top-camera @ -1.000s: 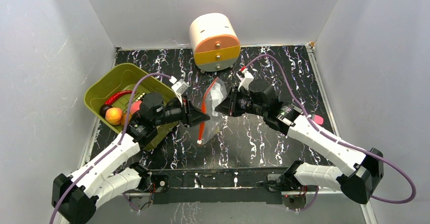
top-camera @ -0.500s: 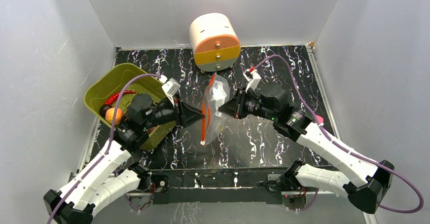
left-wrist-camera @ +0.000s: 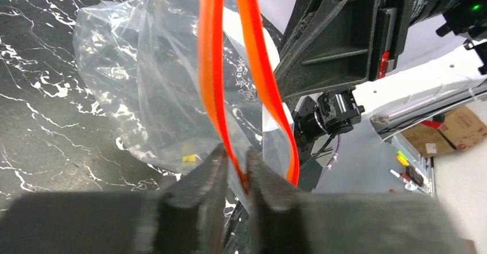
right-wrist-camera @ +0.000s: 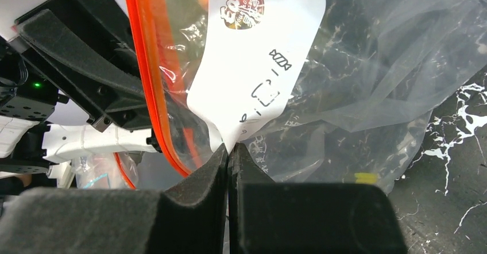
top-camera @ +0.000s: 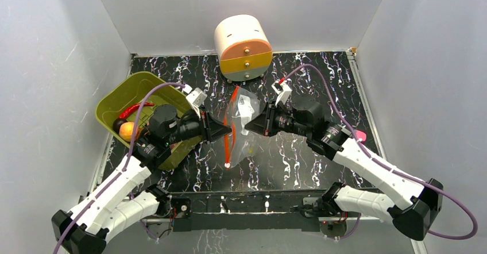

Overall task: Place the food in the zip-top bag and seal the zipper
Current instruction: Open the zipper of the food storage bag.

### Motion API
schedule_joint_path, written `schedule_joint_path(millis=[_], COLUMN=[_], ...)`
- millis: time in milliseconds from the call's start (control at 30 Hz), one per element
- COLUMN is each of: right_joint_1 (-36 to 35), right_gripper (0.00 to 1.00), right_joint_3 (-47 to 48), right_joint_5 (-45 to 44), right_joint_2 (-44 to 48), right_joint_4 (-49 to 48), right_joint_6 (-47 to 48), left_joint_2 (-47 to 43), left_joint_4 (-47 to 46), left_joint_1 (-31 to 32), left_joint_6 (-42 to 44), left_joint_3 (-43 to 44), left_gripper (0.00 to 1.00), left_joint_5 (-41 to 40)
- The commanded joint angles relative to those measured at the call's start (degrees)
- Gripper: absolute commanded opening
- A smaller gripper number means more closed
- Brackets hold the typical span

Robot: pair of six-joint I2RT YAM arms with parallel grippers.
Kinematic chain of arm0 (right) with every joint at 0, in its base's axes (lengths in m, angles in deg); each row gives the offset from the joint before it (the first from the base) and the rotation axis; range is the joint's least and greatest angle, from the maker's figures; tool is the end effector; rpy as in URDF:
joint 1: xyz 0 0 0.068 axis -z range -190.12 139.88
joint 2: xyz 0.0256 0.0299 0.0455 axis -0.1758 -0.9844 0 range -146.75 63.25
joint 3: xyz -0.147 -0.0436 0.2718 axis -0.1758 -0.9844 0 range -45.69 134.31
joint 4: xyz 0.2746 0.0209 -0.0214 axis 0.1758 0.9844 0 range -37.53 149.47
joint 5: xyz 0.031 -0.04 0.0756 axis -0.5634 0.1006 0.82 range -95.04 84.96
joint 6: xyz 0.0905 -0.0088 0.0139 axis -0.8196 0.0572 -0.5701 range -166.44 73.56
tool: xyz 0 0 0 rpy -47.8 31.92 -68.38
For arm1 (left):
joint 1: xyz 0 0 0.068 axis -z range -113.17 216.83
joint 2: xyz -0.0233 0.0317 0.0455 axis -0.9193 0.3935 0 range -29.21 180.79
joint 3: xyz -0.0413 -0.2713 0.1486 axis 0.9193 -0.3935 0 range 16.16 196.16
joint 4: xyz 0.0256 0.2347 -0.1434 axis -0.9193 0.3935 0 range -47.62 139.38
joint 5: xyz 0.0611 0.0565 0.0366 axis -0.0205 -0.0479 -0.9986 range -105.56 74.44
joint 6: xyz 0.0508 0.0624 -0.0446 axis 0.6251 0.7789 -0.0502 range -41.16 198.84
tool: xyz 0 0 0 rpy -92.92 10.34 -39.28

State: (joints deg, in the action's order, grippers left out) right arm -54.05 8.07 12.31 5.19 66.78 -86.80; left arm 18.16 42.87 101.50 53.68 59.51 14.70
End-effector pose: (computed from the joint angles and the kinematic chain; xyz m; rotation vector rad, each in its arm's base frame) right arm 0.1761 0.2039 0.3634 -0.2930 2.0760 1.2403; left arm 0.1597 -0.1611 0.3676 0.5761 1.6936 -1.2068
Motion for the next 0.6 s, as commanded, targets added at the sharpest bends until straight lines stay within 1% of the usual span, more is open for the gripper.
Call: schedule_joint_path(millis=[0,33,167,233,300,367,467,567], right_joint_1=[-0.2,-0.1,-0.1,-0.2,-0.1,-0.2,-0.2,-0.3], right_gripper=[0.01,0.05,0.2,0.31,0.39,0.43,0.46,0.5], right_joint_3=[0.3,0.7,4.2,5.9,7.4,9.0,11.2,11.4], right_joint_5=[0.5,-0.4,-4.9,-6.3,-7.0,-7.8,-9.3,-10.3], right_joint_2=[-0.2,-0.3,-0.9,-0.8,-0.5,-0.2,0.1,0.6], right_joint_4=[-3.5,-2.3,4.2,6.0,6.9,8.0,9.1,8.2], right_joint_6=[-0.3,-0.6,-2.2,-3.0,-3.8,-4.1,-4.4,-5.6], left_joint_2=[-1.3,-1.6,-2.4,-2.2,-1.8,-1.1,-0.7,-0.4], left_joint_4=[-3.5,-4.4,-6.4,-6.1,-5.6,-5.0,-4.8,-4.8], left_joint_1=[0.2,0.3,0.2,0.2,0.3,0.3,0.3,0.2], left_joint_6=[-1.1,-1.3,-1.9,-1.8,-1.7,-1.5,-1.4,-2.1], left_joint_3=[-0.6,-0.9,-1.7,-1.5,-1.2,-1.0,-0.8,-1.0], left_gripper=[0.04,0.0,0.0,0.0,0.0,0.0,0.0,0.0], left_joint_5=[0.4,0.7,1.3,1.0,0.2,-0.9,-2.2,-3.7])
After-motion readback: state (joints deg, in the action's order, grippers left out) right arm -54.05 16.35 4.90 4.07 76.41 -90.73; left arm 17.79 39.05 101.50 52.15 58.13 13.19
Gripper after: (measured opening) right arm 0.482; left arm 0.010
